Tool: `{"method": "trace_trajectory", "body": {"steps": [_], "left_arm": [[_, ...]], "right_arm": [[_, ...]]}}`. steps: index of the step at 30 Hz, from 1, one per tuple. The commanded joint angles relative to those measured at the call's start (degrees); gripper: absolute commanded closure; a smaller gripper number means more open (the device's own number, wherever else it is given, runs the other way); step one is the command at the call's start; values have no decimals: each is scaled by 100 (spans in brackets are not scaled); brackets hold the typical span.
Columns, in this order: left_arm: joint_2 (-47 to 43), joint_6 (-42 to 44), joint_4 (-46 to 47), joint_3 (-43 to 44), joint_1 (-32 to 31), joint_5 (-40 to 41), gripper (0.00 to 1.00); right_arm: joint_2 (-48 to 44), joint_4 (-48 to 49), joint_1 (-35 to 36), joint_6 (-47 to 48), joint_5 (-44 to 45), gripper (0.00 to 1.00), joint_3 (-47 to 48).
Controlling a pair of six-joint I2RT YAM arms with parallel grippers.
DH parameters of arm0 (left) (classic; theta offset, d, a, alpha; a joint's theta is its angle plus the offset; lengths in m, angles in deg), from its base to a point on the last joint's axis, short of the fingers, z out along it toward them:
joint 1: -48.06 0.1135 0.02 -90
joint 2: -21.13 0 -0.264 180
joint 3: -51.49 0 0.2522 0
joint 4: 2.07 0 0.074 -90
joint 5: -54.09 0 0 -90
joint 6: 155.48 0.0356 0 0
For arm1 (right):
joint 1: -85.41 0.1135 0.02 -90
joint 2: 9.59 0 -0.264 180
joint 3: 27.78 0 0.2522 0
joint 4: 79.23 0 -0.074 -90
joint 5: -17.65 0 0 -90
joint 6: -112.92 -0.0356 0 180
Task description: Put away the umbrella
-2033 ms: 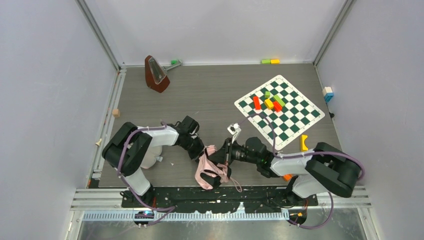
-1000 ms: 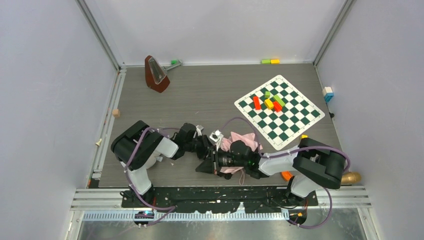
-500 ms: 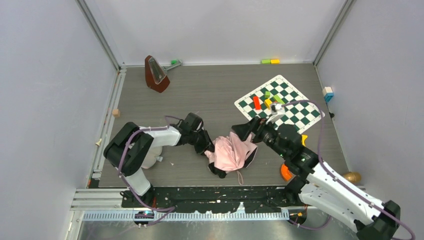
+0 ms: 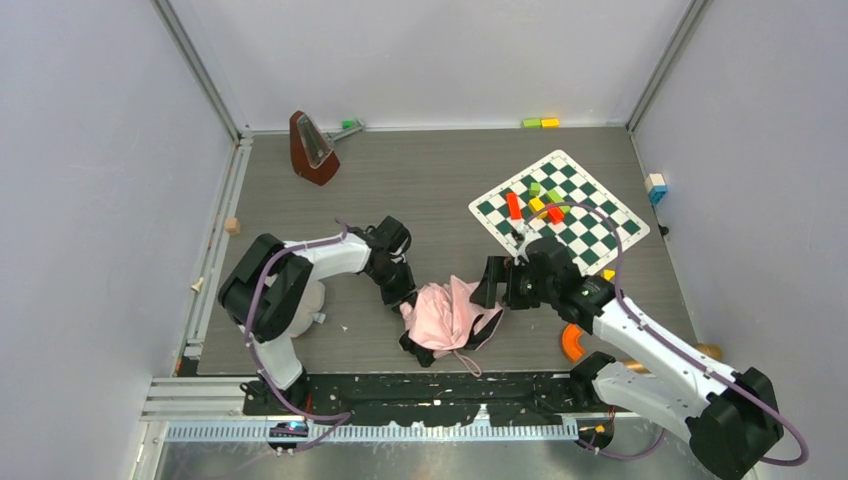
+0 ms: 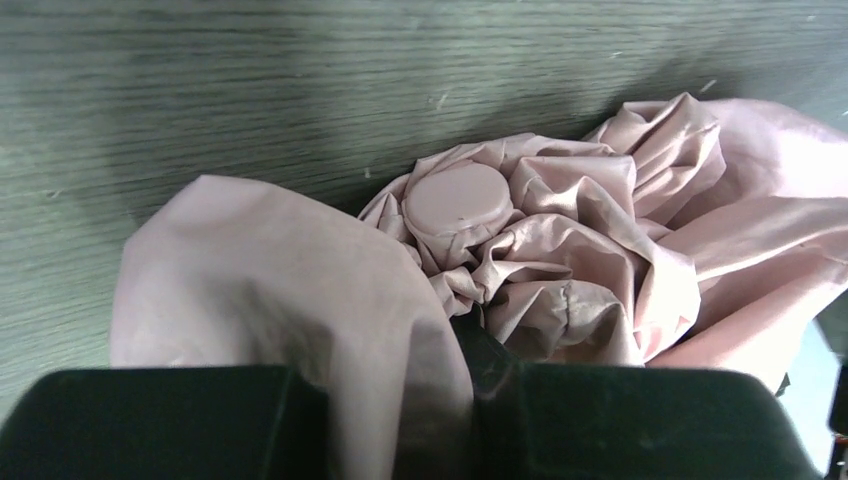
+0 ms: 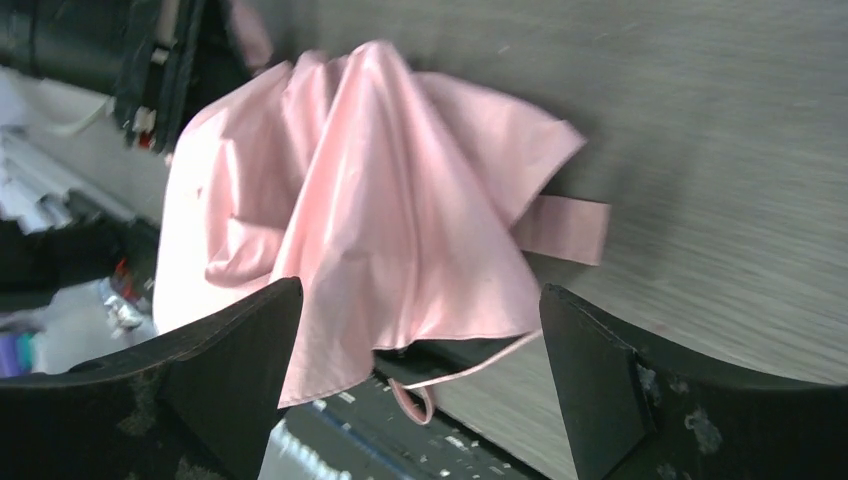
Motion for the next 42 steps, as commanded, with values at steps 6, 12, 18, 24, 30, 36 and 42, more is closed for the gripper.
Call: {"method": "trace_trajectory", "body": {"steps": [6, 12, 18, 24, 30, 36, 42], "left_arm": [[459, -246, -1127, 267, -2, 444, 100], [513, -454, -1461, 548, -19, 513, 100], [568, -615, -1874, 773, -83, 564, 100], [800, -705, -2060, 1000, -220, 423, 100], [884, -775, -2179, 1098, -251, 327, 100], [873, -717, -2331, 1243, -245, 332, 93], [439, -299, -2075, 1142, -222, 409, 58]], "right_arm": [[806, 1855, 855, -885, -1556, 4, -374], [1533, 2721, 1605, -1307, -1174, 35, -314], [2822, 2359, 1927, -624, -757, 43, 561], [3522, 1955, 2240, -81, -417, 16, 1222], [3753, 1377, 2378, 389, 44, 24, 1535], [4657, 650, 2460, 753, 555, 38, 1594], [4510, 814, 2392, 760, 498, 77, 1077]]}}
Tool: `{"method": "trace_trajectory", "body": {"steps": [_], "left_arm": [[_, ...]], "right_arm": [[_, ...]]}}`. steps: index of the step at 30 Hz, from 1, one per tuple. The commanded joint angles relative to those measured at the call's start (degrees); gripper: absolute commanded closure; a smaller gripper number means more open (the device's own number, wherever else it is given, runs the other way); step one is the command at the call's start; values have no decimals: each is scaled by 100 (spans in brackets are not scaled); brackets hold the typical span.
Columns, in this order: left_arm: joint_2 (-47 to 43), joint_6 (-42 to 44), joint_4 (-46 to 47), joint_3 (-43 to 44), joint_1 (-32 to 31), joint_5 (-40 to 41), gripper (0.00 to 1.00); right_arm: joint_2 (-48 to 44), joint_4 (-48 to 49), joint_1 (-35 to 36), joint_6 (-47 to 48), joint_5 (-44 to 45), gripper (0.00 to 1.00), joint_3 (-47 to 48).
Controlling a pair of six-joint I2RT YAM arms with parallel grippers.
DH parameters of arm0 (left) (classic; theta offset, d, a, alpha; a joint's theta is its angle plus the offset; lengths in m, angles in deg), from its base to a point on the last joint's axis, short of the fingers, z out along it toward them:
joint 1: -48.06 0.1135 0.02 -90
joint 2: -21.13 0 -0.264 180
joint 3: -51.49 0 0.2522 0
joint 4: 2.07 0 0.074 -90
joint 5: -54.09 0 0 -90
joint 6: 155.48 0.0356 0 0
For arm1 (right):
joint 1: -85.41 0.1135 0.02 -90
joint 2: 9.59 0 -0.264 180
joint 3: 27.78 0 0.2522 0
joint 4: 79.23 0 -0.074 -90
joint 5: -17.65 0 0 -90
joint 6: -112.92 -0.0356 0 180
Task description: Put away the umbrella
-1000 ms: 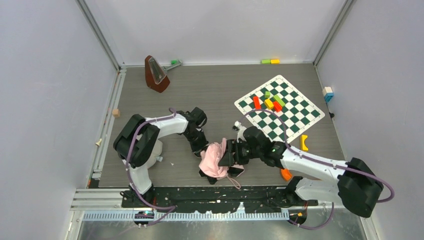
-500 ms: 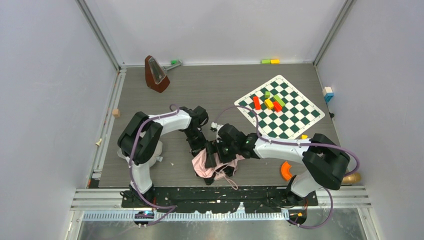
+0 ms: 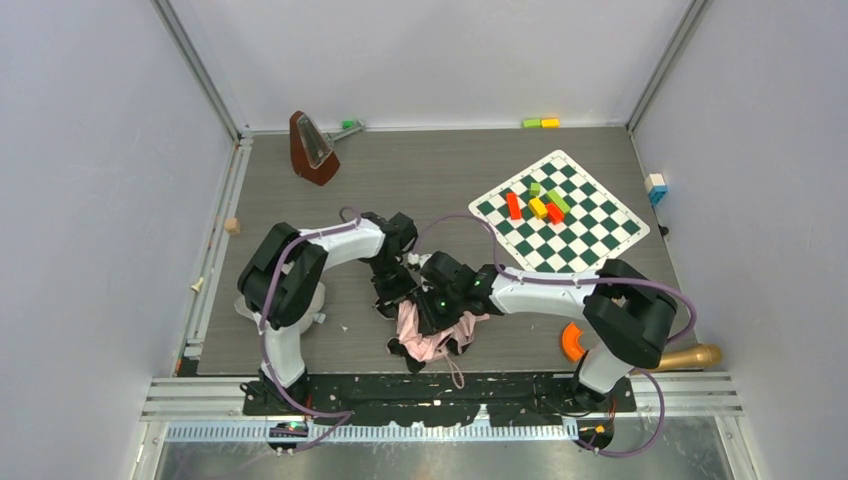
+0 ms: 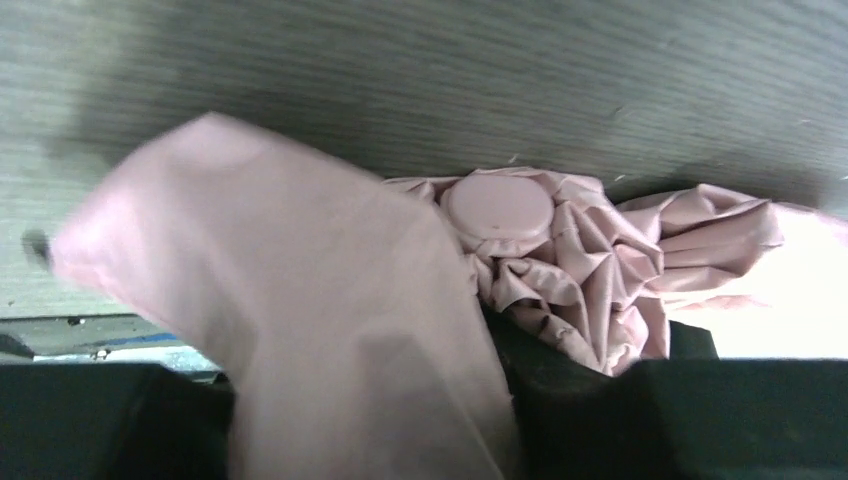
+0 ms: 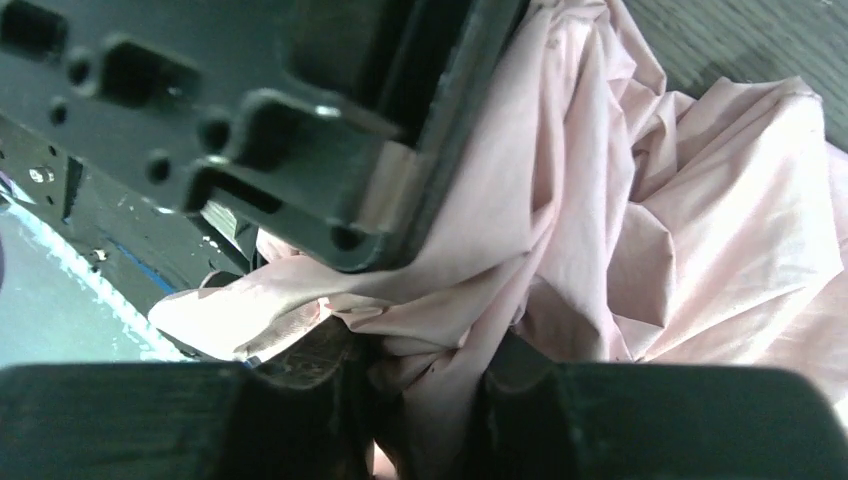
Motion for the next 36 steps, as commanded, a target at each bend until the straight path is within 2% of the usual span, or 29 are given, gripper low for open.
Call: {"method": "trace_trajectory", "body": {"steps": [1, 3, 8, 11, 13, 16, 18, 20, 25, 29, 32, 36], "left_arm": [[-470, 250, 88, -100, -127, 82, 52], [-797, 416, 111, -216, -62, 131, 40], [-1438, 921, 121, -489, 84, 117, 18], [-1787, 1323, 124, -476, 104, 257, 9], [-2053, 1516, -114, -475, 115, 394, 8], [-2555, 1707, 117, -668, 113, 338, 8], [-2925, 1824, 440, -901, 107, 182, 10], [-3321, 1945, 699, -1138, 92, 197, 2], [-3978, 2211, 1442, -1736, -255, 521, 1], [-3913, 2009, 1942, -2133, -409, 869, 3], [-3785, 1700, 2745, -2474, -494, 937, 5], [-3619, 1532, 3492, -2788, -552, 1511, 8]], "right_arm": [[289, 10, -132, 335, 481, 80, -724], [134, 261, -309, 320, 125, 90, -942], [160, 426, -730, 540, -463, 95, -1190], [381, 419, -1004, 717, -909, 95, -1208], [524, 417, -1161, 827, -1178, 95, -1197], [673, 413, -1345, 946, -1546, 95, -1147], [719, 327, -1391, 1005, -1619, 95, -1054], [754, 235, -1428, 1087, -1692, 95, -944], [865, 70, -1470, 1228, -1821, 95, -697], [891, 57, -1486, 1269, -1937, 95, -611], [903, 56, -1490, 1293, -2026, 95, -576], [930, 34, -1499, 1329, -2138, 95, -523]]}}
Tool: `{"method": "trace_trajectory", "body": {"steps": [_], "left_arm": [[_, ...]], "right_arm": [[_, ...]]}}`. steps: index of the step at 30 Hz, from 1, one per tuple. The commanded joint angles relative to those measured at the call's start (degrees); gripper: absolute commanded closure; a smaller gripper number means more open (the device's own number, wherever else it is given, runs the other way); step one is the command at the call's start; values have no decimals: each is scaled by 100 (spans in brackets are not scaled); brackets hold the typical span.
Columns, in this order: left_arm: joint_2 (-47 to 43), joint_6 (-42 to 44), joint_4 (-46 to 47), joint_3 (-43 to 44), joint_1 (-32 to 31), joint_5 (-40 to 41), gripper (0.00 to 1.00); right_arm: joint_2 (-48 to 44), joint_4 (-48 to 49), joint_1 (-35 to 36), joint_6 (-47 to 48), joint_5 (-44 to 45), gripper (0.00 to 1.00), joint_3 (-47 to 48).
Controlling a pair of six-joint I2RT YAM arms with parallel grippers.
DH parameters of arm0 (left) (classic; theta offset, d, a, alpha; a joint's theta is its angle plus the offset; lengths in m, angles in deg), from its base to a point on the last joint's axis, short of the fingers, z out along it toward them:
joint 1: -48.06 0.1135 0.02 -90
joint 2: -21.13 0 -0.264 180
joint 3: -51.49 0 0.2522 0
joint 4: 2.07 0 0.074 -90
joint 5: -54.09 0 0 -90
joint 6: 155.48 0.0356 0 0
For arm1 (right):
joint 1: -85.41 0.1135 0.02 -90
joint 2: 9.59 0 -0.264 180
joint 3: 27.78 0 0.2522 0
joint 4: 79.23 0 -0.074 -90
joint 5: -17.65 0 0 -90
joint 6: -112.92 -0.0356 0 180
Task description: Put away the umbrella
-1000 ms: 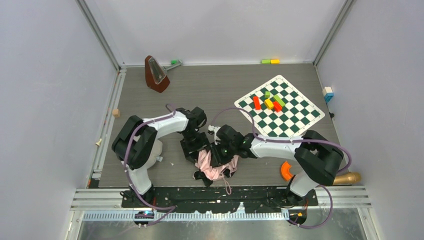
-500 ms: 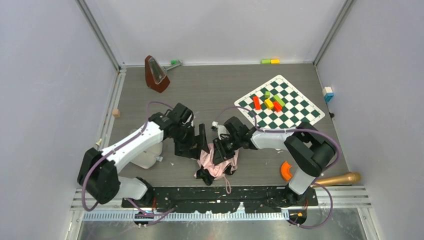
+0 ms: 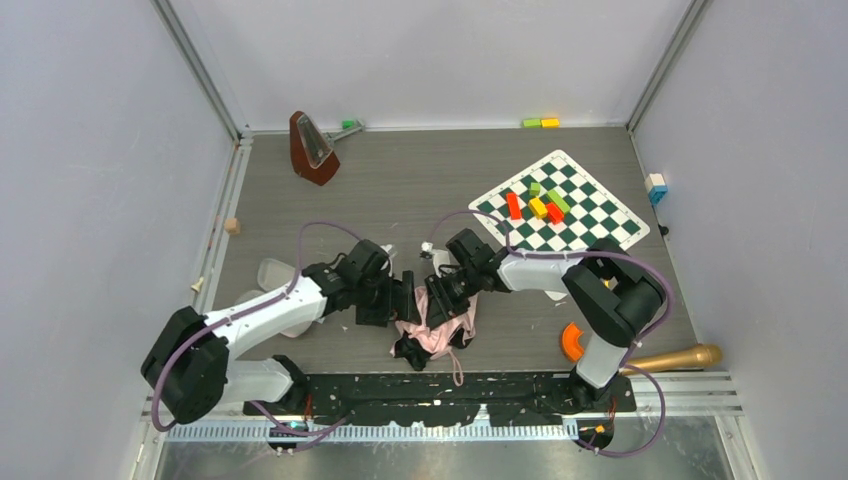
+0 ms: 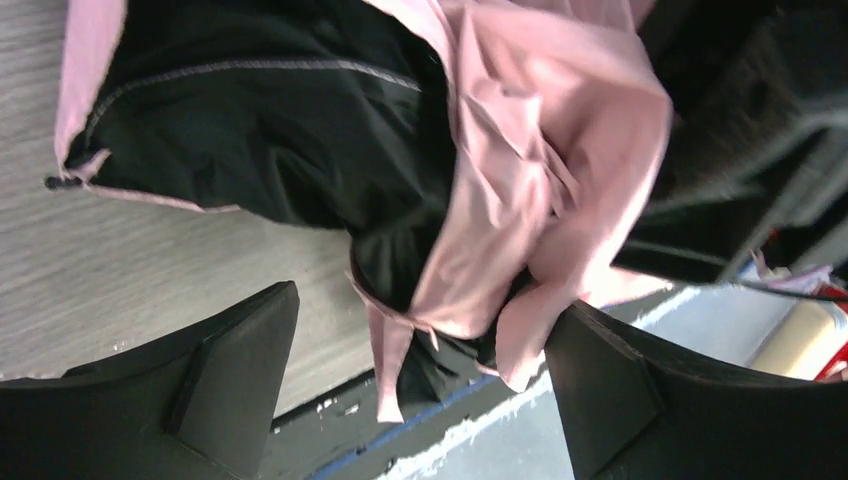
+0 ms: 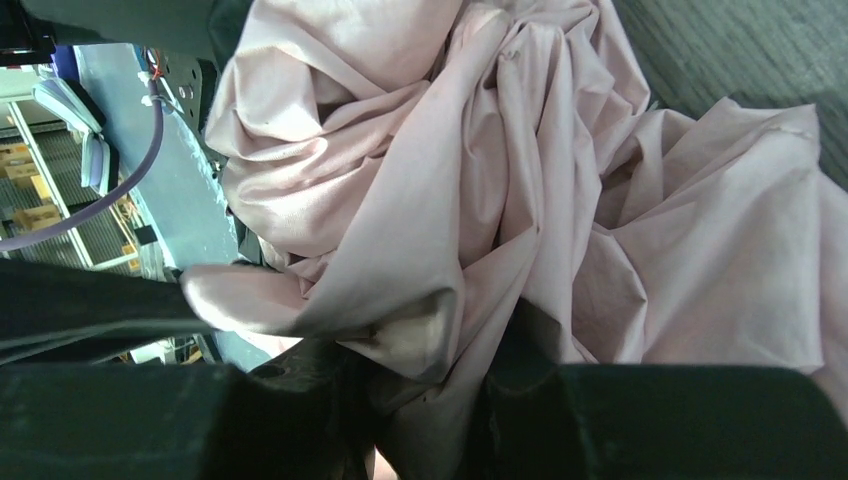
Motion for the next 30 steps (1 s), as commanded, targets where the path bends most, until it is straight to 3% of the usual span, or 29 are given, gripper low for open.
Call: {"method": "trace_trajectory", "body": {"steps": [1, 3, 5, 10, 11, 18, 19, 25, 30], "left_arm": [[245, -243, 1172, -137, -59, 783, 12], [663, -275, 963, 90, -59, 1003, 23], [1214, -325, 453, 515, -59, 1090, 28], [2368, -385, -1186, 1624, -108, 1488, 47], [2536, -408, -1502, 1780, -104, 1597, 51], [3334, -316, -2155, 2006, -102, 1579, 99], [3441, -292, -2196, 2035, -102, 1577, 100], [3412, -164, -2372, 2212, -102, 1584, 100], [3247, -113, -2495, 2374, -103, 1577, 100]], "right_arm": [[380, -730, -37, 456, 803, 95, -148], [329, -784, -55, 457, 756, 88, -134], [171, -858, -64, 450, 767, 81, -111], [-369, -1072, -129, 427, 806, 67, 1], [-528, -1151, -163, 414, 810, 59, 27], [-1570, -1560, -500, 235, 1049, 24, 112], [-1787, -1627, -634, 231, 1077, 19, 100], [-2596, -2106, -1339, 420, 1307, 9, 2], [-2950, -2364, -1943, 367, 2035, 4, -251]]}}
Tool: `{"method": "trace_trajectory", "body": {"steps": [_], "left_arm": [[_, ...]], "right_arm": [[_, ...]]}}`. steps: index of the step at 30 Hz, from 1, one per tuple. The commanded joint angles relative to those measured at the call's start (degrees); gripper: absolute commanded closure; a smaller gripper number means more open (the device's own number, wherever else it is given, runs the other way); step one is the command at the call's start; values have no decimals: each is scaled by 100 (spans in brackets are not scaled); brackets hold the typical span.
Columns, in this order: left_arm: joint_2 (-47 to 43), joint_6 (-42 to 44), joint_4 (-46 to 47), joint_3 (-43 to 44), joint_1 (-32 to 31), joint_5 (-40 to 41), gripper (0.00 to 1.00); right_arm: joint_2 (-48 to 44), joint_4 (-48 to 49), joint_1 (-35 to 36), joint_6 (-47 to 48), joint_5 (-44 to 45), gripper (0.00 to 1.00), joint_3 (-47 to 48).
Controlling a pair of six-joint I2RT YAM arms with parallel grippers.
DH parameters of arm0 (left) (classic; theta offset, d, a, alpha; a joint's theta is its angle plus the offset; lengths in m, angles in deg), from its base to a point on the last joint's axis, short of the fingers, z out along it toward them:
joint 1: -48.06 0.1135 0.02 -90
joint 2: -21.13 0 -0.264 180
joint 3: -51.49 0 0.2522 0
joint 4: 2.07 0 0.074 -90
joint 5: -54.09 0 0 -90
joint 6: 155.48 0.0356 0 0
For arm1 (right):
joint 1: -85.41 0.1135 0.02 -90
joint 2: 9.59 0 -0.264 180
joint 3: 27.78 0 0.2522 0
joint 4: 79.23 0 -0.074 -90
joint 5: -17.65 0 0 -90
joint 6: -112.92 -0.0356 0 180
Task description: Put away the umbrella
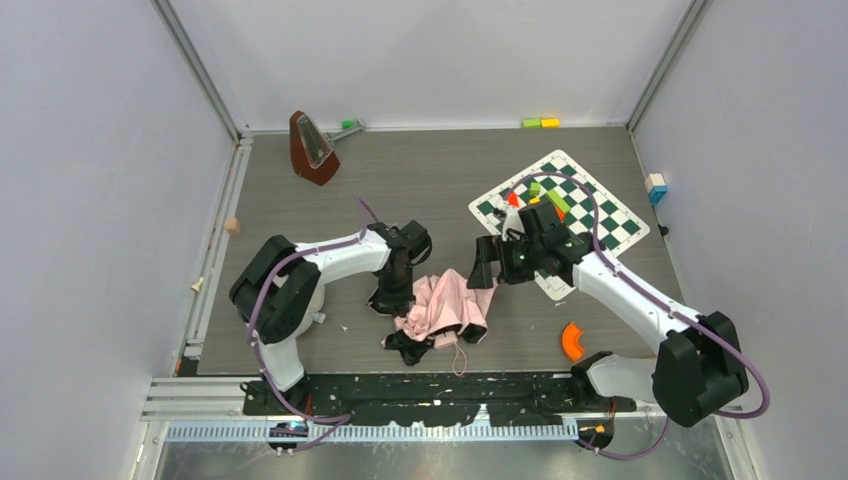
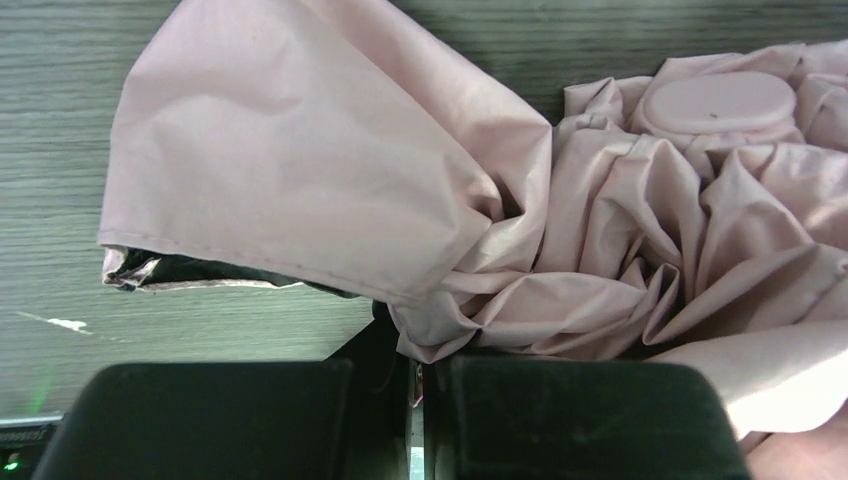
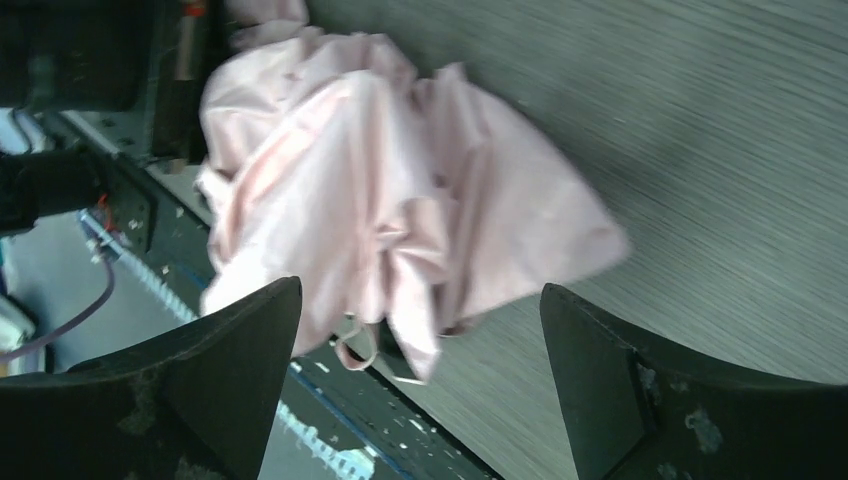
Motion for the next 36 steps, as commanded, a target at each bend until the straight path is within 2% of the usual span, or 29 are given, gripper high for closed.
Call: {"method": "trace_trajectory", "body": {"steps": [1, 4, 7, 11, 16, 19, 20, 23, 26, 29, 30, 32, 36], "left_arm": [[3, 243, -579, 33, 22, 493, 100], [-115, 246, -601, 80, 22, 493, 100], [-227, 225, -617, 145, 22, 304, 100], [-330, 202, -604, 259, 22, 174, 100], [-449, 193, -289, 305, 20, -150, 100], [-575, 158, 214, 197, 22, -563, 100], [-614, 146, 415, 145, 22, -690, 100], [-704, 94, 1013, -39, 22, -1130, 100], [-837, 26, 1715, -259, 22, -1570, 100], [-1129, 90, 2197, -498, 39, -1666, 96], [-1219, 115, 2398, -567, 35, -1763, 95], [-1340, 198, 2536, -618, 23, -1862, 93], [-1577, 329, 2718, -791, 22, -2030, 86]], "right_arm": [[-233, -301, -402, -20, 648, 4, -281], [-29, 152, -527, -126, 420, 2, -551], [350, 606, -527, -273, -210, 1, -714], [723, 1223, -167, -411, -604, 8, -692], [1174, 1682, 539, -733, -778, 23, -495], [1421, 2017, 980, -894, -794, 41, -393], [1465, 2105, 1130, -933, -797, 44, -345], [1584, 2314, 1346, -1002, -768, 54, -292], [1818, 2328, 1524, -966, -648, 70, -118], [2043, 2279, 1557, -878, -616, 79, -2], [2135, 2305, 1566, -881, -610, 86, 27], [2298, 2339, 1569, -932, -586, 92, 46], [2737, 2540, 1560, -1201, -628, 95, -41]]}}
